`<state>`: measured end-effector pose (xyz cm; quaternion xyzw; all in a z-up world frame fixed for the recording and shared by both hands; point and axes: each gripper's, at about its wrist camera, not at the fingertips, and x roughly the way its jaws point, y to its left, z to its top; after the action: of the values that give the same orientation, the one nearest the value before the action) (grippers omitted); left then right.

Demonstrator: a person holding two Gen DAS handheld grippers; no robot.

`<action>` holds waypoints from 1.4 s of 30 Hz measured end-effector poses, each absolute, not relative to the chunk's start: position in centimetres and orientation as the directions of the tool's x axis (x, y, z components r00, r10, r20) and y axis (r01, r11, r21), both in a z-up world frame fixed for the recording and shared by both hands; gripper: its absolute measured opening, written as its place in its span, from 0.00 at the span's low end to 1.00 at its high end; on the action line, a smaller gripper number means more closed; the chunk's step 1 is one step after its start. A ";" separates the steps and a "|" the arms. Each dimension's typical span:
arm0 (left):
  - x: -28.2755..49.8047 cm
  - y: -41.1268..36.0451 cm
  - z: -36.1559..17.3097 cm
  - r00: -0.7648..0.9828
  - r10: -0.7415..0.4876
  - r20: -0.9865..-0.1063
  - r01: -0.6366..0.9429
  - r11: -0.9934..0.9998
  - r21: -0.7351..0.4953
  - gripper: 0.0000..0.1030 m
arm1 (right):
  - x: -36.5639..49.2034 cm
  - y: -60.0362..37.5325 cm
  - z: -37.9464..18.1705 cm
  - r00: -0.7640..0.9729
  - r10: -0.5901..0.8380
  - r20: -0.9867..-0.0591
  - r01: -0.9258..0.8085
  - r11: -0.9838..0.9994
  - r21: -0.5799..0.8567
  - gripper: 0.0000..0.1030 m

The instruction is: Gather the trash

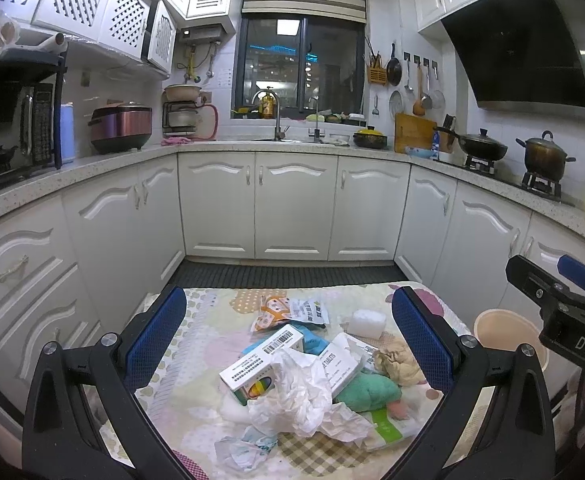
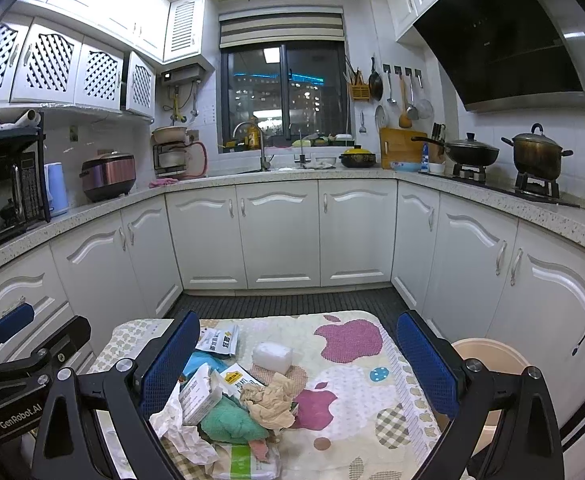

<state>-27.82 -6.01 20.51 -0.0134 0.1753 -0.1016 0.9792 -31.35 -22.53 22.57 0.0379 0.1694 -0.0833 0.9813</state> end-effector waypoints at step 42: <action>-27.6 -6.5 20.1 0.913 -0.212 -0.348 0.207 0.977 -0.053 0.99 | -31.6 -23.7 22.8 0.911 -0.178 -0.372 0.196 0.980 0.012 0.96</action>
<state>-27.59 -6.46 20.13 -0.0074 0.1788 -0.1071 0.9780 -31.62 -23.67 22.81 0.0244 0.1878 -0.0958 0.9772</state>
